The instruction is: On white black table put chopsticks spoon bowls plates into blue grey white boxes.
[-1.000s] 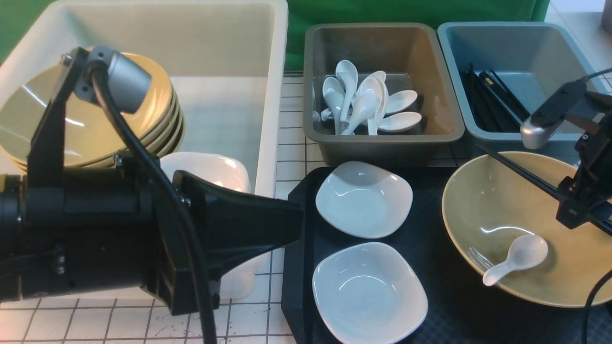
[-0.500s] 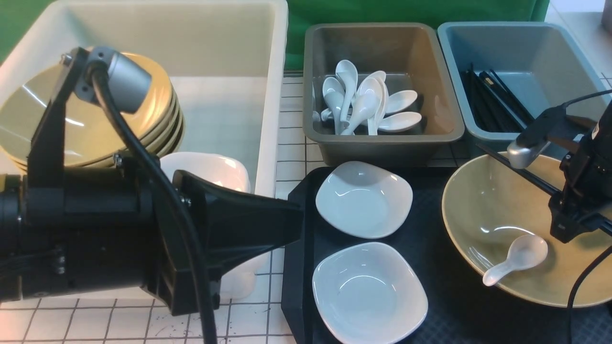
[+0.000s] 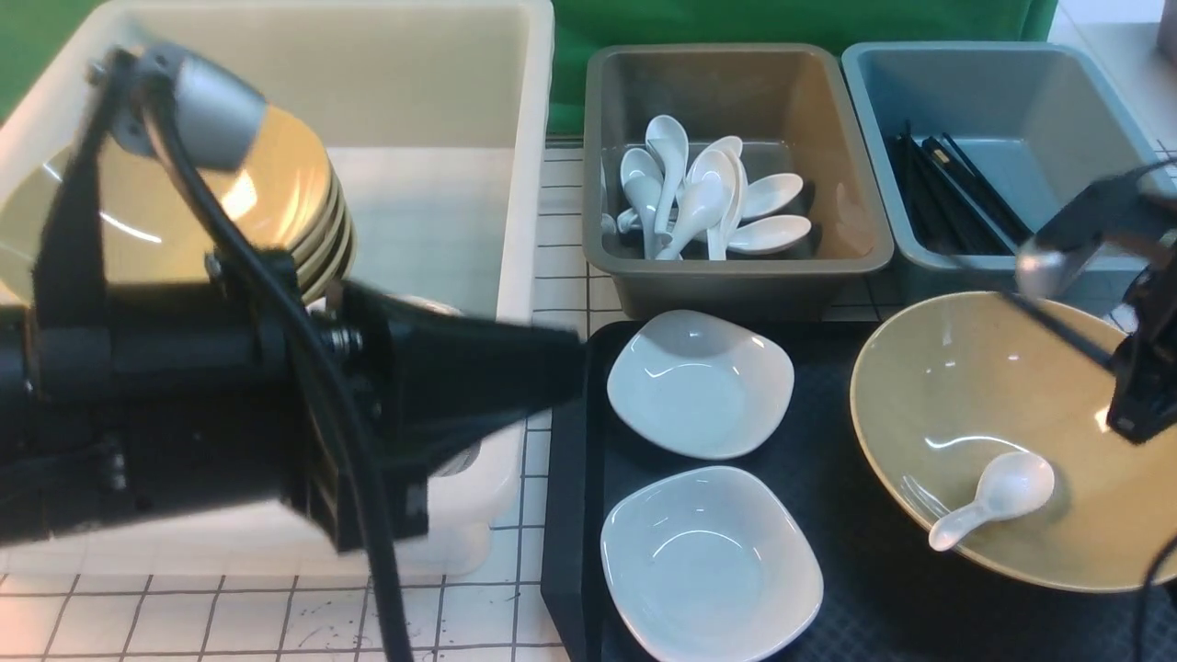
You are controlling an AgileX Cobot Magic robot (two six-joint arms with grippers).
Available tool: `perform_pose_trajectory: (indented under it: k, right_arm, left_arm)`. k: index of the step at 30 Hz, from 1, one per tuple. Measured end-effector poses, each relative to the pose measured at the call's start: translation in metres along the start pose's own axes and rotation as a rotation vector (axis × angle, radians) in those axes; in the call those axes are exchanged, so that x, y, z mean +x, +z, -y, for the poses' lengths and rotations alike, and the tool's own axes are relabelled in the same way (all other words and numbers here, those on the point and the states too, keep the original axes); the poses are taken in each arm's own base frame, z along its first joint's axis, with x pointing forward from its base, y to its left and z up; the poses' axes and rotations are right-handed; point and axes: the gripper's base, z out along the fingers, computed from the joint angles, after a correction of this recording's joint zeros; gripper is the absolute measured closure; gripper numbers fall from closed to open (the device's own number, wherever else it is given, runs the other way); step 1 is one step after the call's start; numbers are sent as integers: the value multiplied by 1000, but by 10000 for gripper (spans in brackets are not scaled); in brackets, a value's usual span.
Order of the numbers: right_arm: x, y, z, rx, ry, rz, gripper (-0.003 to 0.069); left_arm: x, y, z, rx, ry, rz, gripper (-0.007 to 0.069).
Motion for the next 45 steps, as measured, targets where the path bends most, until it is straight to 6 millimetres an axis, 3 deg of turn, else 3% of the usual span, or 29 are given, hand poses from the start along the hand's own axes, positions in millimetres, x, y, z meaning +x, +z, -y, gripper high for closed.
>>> perform_pose_trajectory:
  k: [3, 4, 6, 9, 13, 20, 26, 29, 32, 35, 38, 40, 43, 45]
  right_arm:
    - [-4, -25, -2, 17, 117, 107, 561]
    - [-13, -41, 3, 23, 180, 196, 561]
    - [-29, -53, 12, 2, 235, 294, 561]
    - [-63, -58, 40, -55, 322, 404, 561]
    - [-97, -41, 82, -116, 417, 466, 561]
    - [-153, 19, 145, -98, 534, 590, 561]
    - [-171, 66, 162, -86, 564, 601, 545]
    - [-168, 82, 163, -80, 560, 540, 442]
    - [-166, 86, 163, -81, 575, 508, 325]
    - [-162, 75, 159, -94, 576, 483, 204]
    - [-153, 43, 148, -129, 545, 430, 176]
    - [-145, 16, 138, -150, 518, 397, 216]
    - [-135, -25, 119, -157, 472, 384, 349]
    - [-133, -42, 109, -136, 463, 404, 428]
  left_arm:
    - [-6, 0, 0, 1, 12, 69, 625]
    - [-12, -1, 0, -7, 36, 128, 625]
    - [-18, -2, 0, -11, 69, 184, 625]
    - [-32, -6, 3, -15, 117, 281, 625]
    - [-42, -10, 4, -23, 129, 349, 625]
    - [-42, -10, 0, -59, 60, 352, 625]
    - [-38, -9, -2, -75, 45, 303, 625]
    - [-35, -8, -3, -84, 22, 265, 625]
    - [-31, -7, -3, -86, 15, 221, 625]
    - [-24, -6, -2, -72, 0, 151, 625]
    - [-17, -5, -1, -61, -12, 73, 625]
    - [-13, -5, -1, -58, -17, 25, 625]
    - [-8, -5, -1, -60, -18, -33, 625]
    - [-5, -5, -1, -59, -20, -58, 625]
